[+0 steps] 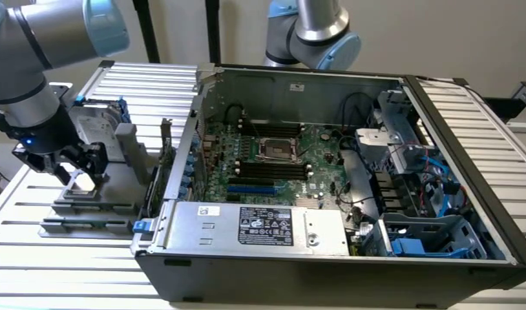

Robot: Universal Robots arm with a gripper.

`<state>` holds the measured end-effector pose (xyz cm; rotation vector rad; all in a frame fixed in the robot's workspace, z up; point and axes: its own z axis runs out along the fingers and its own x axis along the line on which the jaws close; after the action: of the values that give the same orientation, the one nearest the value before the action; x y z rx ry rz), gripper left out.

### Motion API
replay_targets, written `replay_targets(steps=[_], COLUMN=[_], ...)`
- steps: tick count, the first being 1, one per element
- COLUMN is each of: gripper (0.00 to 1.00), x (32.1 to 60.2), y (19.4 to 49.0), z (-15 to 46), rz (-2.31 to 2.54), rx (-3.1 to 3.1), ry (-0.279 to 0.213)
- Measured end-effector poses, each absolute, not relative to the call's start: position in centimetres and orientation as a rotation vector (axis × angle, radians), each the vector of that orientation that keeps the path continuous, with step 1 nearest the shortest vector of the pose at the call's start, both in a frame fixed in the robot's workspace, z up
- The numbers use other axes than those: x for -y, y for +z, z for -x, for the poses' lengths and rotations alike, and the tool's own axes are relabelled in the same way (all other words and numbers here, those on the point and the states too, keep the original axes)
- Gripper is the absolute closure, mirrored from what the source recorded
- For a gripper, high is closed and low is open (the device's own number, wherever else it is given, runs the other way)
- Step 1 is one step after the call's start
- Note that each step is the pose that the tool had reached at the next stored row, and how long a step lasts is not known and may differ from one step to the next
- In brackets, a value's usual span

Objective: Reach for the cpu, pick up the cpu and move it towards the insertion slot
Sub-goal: 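Pick up the cpu and move it towards the insertion slot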

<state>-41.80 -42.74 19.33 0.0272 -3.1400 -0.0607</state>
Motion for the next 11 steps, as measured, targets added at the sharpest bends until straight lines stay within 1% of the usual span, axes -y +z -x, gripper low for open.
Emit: replay_targets(steps=[11], gripper=[0.35], x=[42.48], y=[18.94], z=[41.72], rz=[-0.022], rx=[3.139], ry=[-0.058])
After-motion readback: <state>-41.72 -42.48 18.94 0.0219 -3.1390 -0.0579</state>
